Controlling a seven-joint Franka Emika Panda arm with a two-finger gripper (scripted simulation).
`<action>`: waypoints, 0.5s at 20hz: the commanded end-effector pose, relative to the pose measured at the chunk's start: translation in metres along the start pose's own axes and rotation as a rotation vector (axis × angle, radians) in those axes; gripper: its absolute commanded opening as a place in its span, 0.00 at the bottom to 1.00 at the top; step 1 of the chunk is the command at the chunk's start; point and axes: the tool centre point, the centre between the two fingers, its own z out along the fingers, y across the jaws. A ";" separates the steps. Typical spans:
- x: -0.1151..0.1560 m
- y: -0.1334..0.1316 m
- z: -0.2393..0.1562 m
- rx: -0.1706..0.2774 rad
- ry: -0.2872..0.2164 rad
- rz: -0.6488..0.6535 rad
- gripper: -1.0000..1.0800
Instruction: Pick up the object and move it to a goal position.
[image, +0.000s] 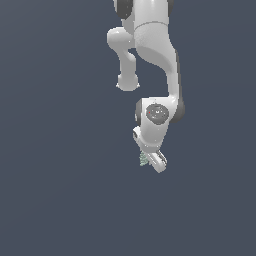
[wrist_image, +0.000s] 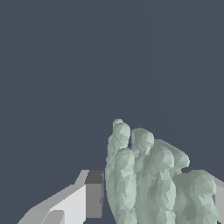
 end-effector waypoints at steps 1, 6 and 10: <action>0.004 0.006 -0.002 0.000 0.000 0.001 0.00; 0.015 0.027 -0.008 0.000 0.000 0.001 0.00; 0.030 0.054 -0.016 0.001 0.000 0.001 0.00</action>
